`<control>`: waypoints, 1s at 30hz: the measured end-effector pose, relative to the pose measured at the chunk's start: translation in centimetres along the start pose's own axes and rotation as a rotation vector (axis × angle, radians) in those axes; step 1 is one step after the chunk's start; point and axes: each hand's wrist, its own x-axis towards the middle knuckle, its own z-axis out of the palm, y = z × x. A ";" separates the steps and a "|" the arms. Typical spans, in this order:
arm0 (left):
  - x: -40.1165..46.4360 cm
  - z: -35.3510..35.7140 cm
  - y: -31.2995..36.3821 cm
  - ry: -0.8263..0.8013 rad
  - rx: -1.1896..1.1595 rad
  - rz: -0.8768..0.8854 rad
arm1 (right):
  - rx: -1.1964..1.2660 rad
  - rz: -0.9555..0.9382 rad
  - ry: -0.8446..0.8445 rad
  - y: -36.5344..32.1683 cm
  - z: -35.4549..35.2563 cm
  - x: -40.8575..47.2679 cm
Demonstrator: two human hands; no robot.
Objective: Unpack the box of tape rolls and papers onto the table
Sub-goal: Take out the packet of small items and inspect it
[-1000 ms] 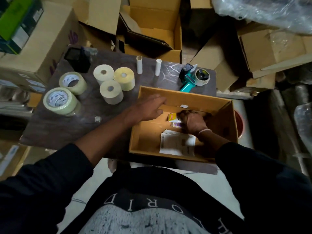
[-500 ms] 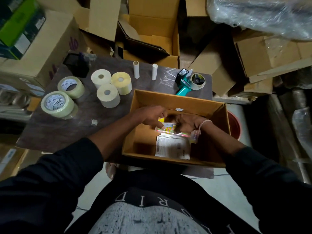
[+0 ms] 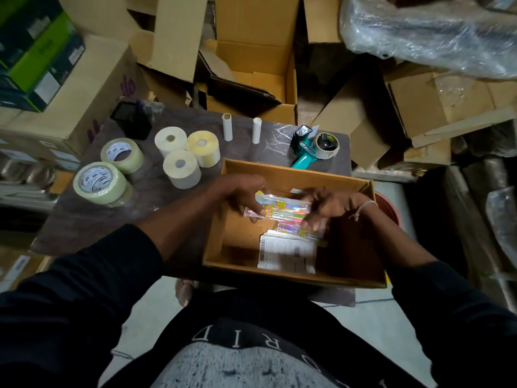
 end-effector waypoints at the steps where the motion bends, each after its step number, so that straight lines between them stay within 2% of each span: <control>1: -0.1 -0.3 0.1 -0.044 -0.006 -0.002 | 0.016 -0.042 0.011 0.0 -0.4 -0.1; 3: -0.6 -0.5 0.8 -0.113 -0.008 0.036 | 0.013 -0.103 0.021 -0.8 -0.8 -0.6; 6: -0.6 0.7 1.3 -0.182 -0.291 0.043 | 0.050 -0.126 0.124 -2.1 -1.0 -0.7; 9: -0.9 1.6 1.0 -0.114 -0.470 0.037 | 0.106 -0.103 0.334 -2.9 -0.9 -0.7; 12: -1.8 1.5 0.6 -0.017 -0.564 0.045 | 0.170 -0.228 0.531 -2.9 -0.4 -0.7; 14: -2.6 1.2 0.4 -0.006 -0.604 0.056 | 0.194 -0.335 0.592 -3.1 0.1 -1.3; 18: -3.6 0.4 -0.4 -0.056 -0.639 0.085 | 0.172 -0.547 0.496 -3.9 0.1 -2.9; 22: -4.5 -0.3 -0.2 -0.143 -0.677 0.190 | 0.268 -0.612 0.450 -4.4 0.1 -3.2; 27: -5.7 -1.4 -0.1 -0.239 -0.730 0.260 | 0.323 -0.680 0.540 -4.8 0.1 -2.9; 30: -6.7 -1.8 -0.5 -0.235 -0.789 0.282 | 0.312 -0.705 0.547 -5.9 0.1 -2.8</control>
